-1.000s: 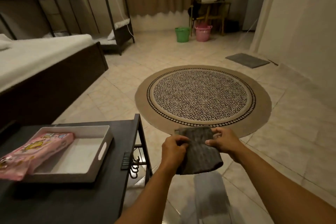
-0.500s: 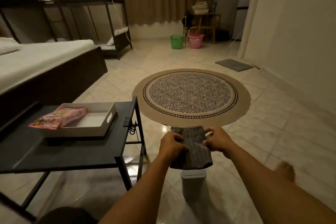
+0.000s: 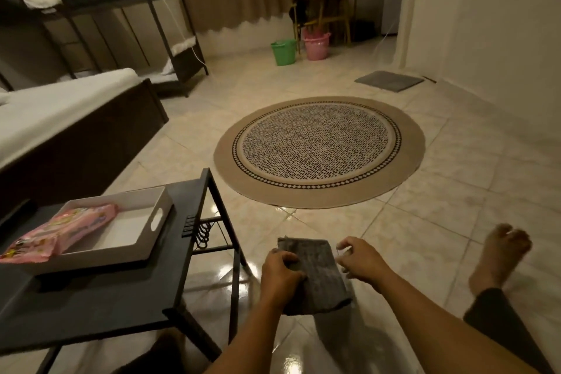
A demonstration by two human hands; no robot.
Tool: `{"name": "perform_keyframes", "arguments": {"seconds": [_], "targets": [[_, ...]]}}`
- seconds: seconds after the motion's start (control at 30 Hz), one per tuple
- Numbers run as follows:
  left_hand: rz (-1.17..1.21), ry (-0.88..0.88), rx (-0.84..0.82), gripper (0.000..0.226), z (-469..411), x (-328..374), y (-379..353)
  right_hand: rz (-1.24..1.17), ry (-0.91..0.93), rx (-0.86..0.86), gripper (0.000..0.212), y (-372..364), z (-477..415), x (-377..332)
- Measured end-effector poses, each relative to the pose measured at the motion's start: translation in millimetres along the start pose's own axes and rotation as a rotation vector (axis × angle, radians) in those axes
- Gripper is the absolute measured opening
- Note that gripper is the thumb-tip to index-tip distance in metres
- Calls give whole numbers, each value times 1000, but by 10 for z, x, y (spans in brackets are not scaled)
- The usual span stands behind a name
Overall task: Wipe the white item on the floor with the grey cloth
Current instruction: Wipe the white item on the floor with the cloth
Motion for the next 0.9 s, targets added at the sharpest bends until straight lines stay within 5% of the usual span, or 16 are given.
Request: {"name": "perform_keyframes", "arguments": {"seconds": [0.2, 0.37, 0.53, 0.67, 0.8, 0.9], "targets": [[51, 80, -82, 36, -343, -401, -218, 93, -92, -61, 58, -358, -414, 490], [40, 79, -87, 38, -457, -480, -322, 53, -56, -90, 52, -516, -543, 598], [-147, -58, -80, 46, -369, -524, -345, -1, -26, -152, 62, -590, -448, 679], [-528, -255, -5, 66, -180, -624, -383, -42, -12, -166, 64, -615, -317, 736], [-723, -545, -133, 77, -28, -585, -692, -45, -47, -170, 64, -646, -229, 788], [-767, -480, -246, 72, -26, -668, -779, -99, -83, -192, 68, -541, -136, 760]]}}
Point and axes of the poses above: each hand's wrist, its own z-axis away from the middle knuckle, its own y-axis out of the back of the hand, x = y × z, the point moved 2 cm from there along -z, towards the middle knuckle, and after that the axes turned 10 degrees about x, right-handed, at the moved point
